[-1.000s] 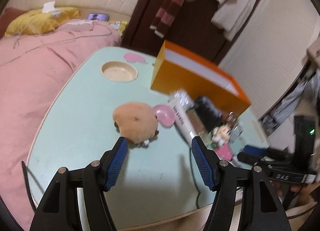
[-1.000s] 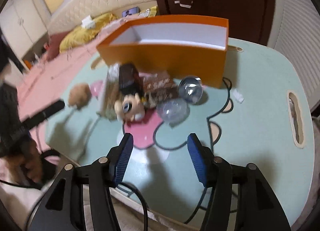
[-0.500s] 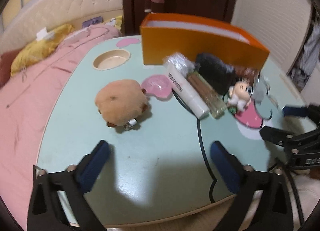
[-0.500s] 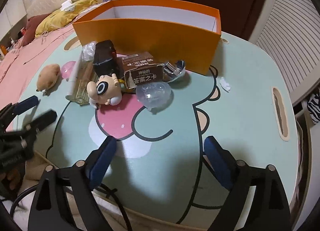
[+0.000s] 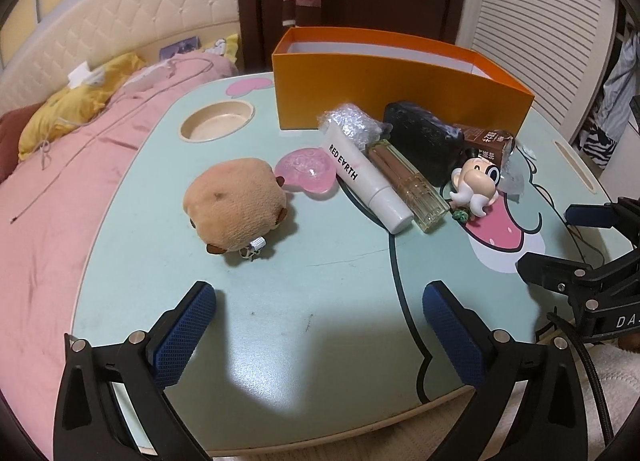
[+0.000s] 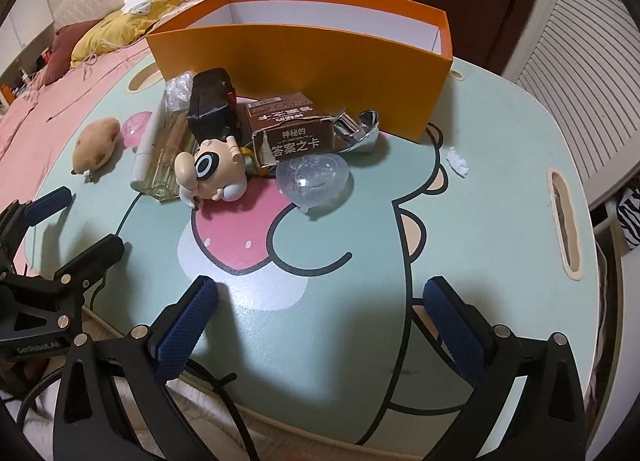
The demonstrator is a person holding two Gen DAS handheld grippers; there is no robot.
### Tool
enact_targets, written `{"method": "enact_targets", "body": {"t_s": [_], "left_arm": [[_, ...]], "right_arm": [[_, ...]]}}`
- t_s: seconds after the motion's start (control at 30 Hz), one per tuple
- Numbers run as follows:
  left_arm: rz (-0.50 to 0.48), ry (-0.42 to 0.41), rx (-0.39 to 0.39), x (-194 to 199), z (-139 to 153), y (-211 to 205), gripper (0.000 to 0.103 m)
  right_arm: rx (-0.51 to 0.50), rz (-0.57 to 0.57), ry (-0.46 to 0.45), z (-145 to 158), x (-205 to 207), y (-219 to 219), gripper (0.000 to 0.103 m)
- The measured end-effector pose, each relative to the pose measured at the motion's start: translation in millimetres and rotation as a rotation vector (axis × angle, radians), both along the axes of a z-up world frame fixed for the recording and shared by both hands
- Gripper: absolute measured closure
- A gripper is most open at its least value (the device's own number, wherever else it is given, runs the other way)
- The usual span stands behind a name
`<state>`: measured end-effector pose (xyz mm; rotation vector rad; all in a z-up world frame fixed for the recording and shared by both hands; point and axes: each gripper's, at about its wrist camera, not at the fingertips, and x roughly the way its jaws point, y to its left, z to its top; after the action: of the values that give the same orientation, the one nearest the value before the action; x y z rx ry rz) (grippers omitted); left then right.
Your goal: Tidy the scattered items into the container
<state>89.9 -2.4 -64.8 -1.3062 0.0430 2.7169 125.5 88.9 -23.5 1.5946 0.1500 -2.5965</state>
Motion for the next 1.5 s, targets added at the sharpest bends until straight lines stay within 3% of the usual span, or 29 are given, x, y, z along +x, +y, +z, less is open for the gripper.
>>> {"method": "enact_targets", "body": {"t_s": [1.5], "left_arm": [[-0.003,0.007,-0.002,1.2,0.5,5.8,0.0]], "right_arm": [[0.002,0.004,-0.007,-0.6,-0.1,-6.4,0.0]]}}
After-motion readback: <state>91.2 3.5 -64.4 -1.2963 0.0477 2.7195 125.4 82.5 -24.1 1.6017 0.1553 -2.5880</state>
